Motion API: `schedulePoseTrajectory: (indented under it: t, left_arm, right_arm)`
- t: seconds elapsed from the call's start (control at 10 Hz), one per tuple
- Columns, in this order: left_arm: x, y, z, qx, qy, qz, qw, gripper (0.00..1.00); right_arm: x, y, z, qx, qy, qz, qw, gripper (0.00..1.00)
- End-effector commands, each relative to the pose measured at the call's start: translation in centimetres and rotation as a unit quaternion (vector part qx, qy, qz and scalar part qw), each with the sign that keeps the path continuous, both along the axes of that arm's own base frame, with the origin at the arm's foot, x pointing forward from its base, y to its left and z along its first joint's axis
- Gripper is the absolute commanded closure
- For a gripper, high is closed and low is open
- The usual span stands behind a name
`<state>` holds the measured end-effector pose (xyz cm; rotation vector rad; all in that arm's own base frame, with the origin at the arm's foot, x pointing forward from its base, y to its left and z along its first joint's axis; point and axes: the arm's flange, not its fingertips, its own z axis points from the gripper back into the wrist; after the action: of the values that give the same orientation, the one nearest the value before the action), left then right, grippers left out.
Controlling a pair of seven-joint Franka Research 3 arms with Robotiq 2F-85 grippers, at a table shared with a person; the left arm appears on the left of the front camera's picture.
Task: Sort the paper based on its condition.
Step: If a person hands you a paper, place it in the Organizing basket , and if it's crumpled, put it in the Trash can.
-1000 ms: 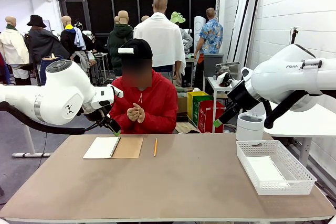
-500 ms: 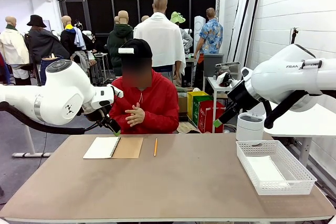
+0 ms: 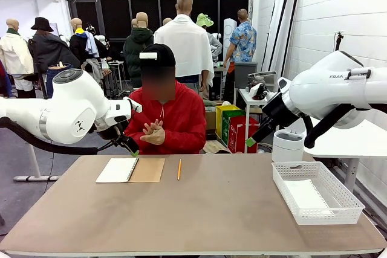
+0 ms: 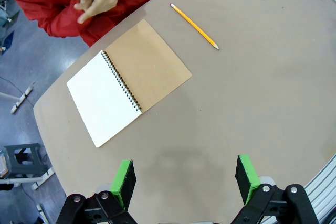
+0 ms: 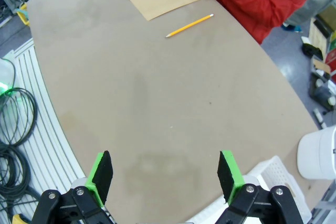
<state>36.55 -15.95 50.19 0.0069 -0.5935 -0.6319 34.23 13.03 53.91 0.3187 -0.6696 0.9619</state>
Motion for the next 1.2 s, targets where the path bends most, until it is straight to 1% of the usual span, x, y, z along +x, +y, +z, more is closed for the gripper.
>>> schedulePoseTrajectory:
  t: [0.0, 1.1]
  left_arm:
    - [0.07, 0.08, -0.09, 0.000, -0.002, -0.003, 1.000, 0.00]
    - [0.07, 0.08, -0.09, 0.000, -0.002, -0.003, 1.000, 0.00]
  right_arm:
    - [0.08, 0.08, -0.01, 0.005, 0.000, 0.003, 1.000, 0.00]
    - [0.08, 0.08, -0.01, 0.005, 0.000, 0.003, 1.000, 0.00]
